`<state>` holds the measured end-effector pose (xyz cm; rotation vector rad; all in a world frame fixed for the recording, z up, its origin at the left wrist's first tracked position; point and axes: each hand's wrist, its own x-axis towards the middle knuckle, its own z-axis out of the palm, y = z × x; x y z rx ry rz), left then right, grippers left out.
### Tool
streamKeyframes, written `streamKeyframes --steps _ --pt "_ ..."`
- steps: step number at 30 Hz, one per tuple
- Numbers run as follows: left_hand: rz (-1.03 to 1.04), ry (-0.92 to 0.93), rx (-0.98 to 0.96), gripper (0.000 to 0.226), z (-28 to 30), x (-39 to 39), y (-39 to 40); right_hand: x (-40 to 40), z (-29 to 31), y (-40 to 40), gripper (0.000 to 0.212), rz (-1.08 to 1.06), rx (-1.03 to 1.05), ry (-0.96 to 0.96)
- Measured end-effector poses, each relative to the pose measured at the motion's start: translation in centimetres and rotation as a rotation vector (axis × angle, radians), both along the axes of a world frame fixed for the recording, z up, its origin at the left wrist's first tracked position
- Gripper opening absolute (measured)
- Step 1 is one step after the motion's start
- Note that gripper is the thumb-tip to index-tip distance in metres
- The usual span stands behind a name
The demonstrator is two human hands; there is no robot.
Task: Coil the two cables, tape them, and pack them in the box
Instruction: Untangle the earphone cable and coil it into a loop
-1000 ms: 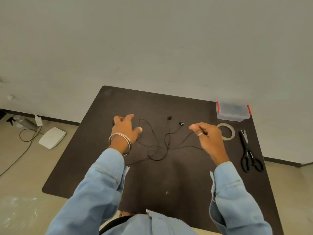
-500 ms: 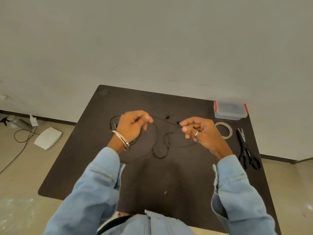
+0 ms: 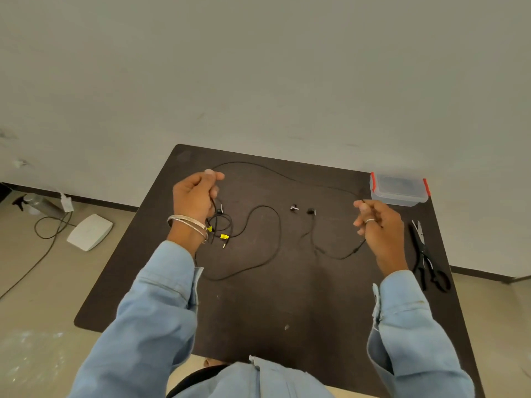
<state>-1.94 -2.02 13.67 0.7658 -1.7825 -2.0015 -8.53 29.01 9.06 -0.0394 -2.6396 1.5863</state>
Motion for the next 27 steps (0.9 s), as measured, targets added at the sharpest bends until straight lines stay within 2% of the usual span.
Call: streamKeyframes --steps 2,4,6,9,11,13,15,16,20,24,26,27 --pt "-0.117 -0.081 -0.122 0.026 -0.4 -0.1 0.4 -0.5 -0.5 -0.1 0.021 0.081 0.264 -0.211" --pt "-0.261 -0.144 -0.285 0.024 -0.7 -0.2 1.2 -0.4 -0.8 -0.8 0.046 0.155 0.528 -0.348" --pt "-0.401 -0.167 -0.404 0.021 -0.8 -0.2 2.5 0.3 -0.3 -2.3 0.062 0.19 0.429 -0.215" --pt "-0.61 -0.177 -0.528 0.019 -1.0 -0.2 4.2 1.8 1.3 -5.1 0.069 0.376 0.129 -0.032" --pt "-0.728 -0.178 -0.586 0.019 -1.1 0.0 4.8 2.4 1.5 -6.5 0.064 0.514 0.109 -0.013" --pt "-0.79 -0.17 -0.579 0.019 -1.2 0.1 4.9 2.5 1.1 -7.3 0.044 0.572 0.147 0.001" --pt "-0.774 -0.163 -0.531 0.019 -1.3 0.2 4.7 2.5 0.7 -7.2 0.017 0.573 0.132 0.01" --pt "-0.733 -0.159 -0.497 0.019 -1.4 0.3 4.5 2.6 0.6 -7.0 0.011 0.564 0.086 0.004" --pt "-0.462 -0.135 -0.337 0.015 -2.1 0.7 3.2 2.6 0.4 -4.5 0.021 0.407 -0.091 -0.065" --pt "-0.315 -0.137 -0.361 0.027 -2.1 0.9 1.8 1.5 -1.2 -1.4 0.021 0.059 0.23 -0.161" --pt "-0.305 -0.122 -0.338 0.032 -1.9 0.9 1.6 1.2 -1.1 -0.7 0.014 -0.035 0.419 -0.282" --pt "-0.319 -0.101 -0.307 0.035 -1.7 1.0 1.6 1.1 -0.9 -0.7 0.024 -0.026 0.587 -0.349"
